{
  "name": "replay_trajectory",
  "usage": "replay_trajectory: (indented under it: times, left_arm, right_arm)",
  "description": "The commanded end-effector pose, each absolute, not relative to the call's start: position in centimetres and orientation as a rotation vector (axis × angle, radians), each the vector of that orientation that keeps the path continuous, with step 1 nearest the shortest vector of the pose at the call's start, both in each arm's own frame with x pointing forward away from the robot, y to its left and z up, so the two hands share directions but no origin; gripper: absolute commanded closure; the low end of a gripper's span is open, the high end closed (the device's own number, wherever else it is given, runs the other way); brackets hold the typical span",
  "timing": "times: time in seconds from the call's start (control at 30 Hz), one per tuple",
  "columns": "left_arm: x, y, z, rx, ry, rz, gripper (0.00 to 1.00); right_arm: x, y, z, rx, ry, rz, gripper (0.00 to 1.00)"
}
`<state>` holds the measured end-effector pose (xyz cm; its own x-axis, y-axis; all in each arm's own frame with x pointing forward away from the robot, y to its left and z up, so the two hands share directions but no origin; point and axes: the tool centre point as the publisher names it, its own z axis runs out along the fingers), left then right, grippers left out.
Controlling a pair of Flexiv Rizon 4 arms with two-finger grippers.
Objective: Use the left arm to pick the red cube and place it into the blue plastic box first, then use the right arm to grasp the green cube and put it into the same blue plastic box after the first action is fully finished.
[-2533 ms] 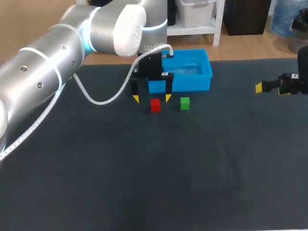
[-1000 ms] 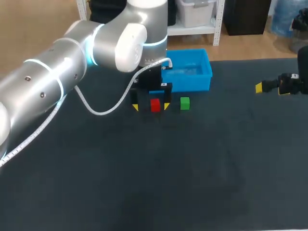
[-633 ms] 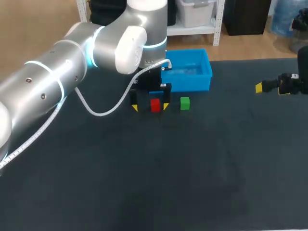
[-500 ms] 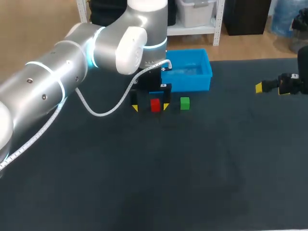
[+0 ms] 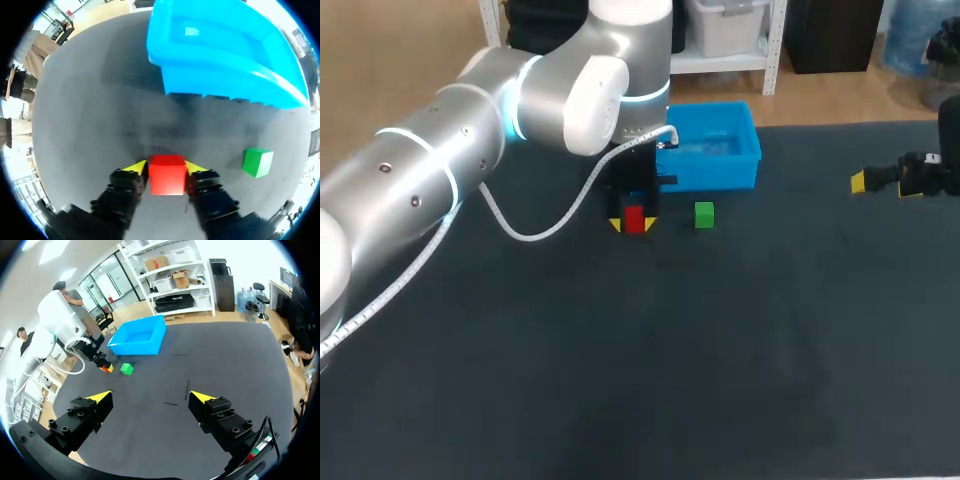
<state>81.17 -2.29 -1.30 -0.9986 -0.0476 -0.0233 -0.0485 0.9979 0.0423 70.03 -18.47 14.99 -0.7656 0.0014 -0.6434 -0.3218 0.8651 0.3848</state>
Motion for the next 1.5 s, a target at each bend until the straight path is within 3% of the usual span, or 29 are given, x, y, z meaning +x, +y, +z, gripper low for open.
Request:
replay_trajectory:
  times: [0.03,0.6,1.5]
  left_arm:
    - [81.4,-2.4,-1.4,-0.076,3.124,0.072,1.00]
    - [80.1,-2.2,-0.1,-0.038,3.109,0.059,1.00]
    - [78.9,-1.1,7.3,0.047,3.057,-0.025,1.00]
  right_arm:
    - [70.1,-18.5,15.0,-0.231,2.373,0.638,0.00]
    - [70.1,-18.5,15.0,-0.231,2.373,0.638,0.00]
    - [70.1,-18.5,15.0,-0.231,2.373,0.638,0.00]
